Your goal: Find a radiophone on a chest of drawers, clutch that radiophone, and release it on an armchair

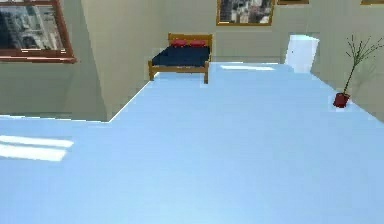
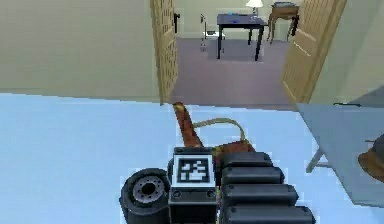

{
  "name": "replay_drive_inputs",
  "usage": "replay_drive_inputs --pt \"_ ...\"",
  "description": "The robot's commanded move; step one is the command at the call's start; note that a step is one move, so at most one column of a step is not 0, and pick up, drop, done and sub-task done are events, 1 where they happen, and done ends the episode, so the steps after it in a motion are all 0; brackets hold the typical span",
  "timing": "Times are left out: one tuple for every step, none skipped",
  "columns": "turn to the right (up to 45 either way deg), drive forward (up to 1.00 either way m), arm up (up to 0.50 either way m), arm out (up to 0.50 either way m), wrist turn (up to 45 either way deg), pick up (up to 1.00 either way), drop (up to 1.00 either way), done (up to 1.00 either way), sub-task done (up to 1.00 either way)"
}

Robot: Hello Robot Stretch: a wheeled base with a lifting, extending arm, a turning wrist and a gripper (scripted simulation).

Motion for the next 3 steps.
replay_drive_inputs --pt "-45.0 0.0 0.0 0.0 0.0 0.0 0.0 0.0 0.0" --pt "-45.0 0.0 0.0 0.0 0.0 0.0 0.0 0.0 0.0" --pt "-45.0 0.0 0.0 0.0 0.0 0.0 0.0 0.0 0.0"
